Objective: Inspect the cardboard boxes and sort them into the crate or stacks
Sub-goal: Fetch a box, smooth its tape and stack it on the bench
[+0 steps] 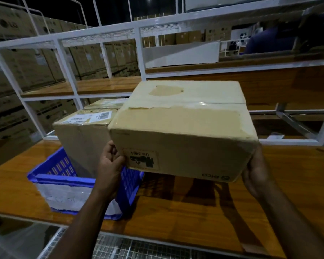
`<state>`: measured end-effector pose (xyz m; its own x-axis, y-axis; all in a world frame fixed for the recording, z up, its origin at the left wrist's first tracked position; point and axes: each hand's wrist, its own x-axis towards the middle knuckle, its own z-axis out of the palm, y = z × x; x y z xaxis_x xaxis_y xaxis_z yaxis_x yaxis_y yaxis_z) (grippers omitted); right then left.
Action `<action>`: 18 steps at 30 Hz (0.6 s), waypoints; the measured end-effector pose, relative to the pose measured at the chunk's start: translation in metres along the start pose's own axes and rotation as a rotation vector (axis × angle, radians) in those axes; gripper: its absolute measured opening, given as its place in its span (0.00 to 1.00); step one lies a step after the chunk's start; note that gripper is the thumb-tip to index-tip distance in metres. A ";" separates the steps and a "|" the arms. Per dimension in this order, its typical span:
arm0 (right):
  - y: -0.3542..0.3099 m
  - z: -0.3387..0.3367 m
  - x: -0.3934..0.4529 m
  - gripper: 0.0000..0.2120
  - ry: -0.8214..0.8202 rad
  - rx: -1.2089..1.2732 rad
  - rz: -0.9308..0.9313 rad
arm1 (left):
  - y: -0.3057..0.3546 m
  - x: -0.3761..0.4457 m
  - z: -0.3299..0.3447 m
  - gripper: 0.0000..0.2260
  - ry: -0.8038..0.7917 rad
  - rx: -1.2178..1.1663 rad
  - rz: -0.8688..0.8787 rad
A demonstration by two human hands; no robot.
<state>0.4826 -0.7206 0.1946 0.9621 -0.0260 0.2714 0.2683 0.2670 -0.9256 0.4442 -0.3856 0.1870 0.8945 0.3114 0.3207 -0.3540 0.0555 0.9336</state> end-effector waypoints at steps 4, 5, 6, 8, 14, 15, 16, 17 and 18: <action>0.003 0.010 0.008 0.22 -0.012 -0.012 -0.042 | -0.009 0.017 -0.003 0.23 -0.036 -0.021 -0.015; 0.007 0.011 0.011 0.29 -0.006 -0.016 -0.028 | -0.011 0.022 -0.004 0.23 -0.047 -0.025 -0.013; 0.011 0.011 0.015 0.35 0.007 -0.026 -0.018 | -0.014 0.027 -0.005 0.22 -0.055 -0.031 -0.010; 0.015 0.015 0.024 0.41 0.028 -0.028 -0.007 | -0.018 0.038 -0.005 0.21 -0.076 -0.054 0.004; 0.020 0.025 0.048 0.36 0.136 -0.037 0.014 | -0.021 0.075 -0.005 0.16 -0.127 -0.123 0.020; 0.019 0.027 0.052 0.29 0.149 -0.031 -0.003 | -0.018 0.080 -0.004 0.13 -0.143 -0.158 0.022; 0.018 0.028 0.056 0.22 0.165 -0.016 -0.027 | -0.017 0.088 -0.005 0.10 -0.159 -0.190 0.028; 0.015 0.031 0.059 0.20 0.182 0.003 -0.058 | -0.013 0.094 -0.006 0.11 -0.176 -0.208 0.045; 0.011 0.034 0.064 0.20 0.200 0.019 -0.090 | -0.010 0.101 -0.007 0.13 -0.191 -0.201 0.082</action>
<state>0.5452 -0.6868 0.2101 0.9252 -0.2408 0.2934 0.3547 0.2730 -0.8942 0.5355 -0.3480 0.2091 0.8892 0.1396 0.4357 -0.4571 0.2307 0.8590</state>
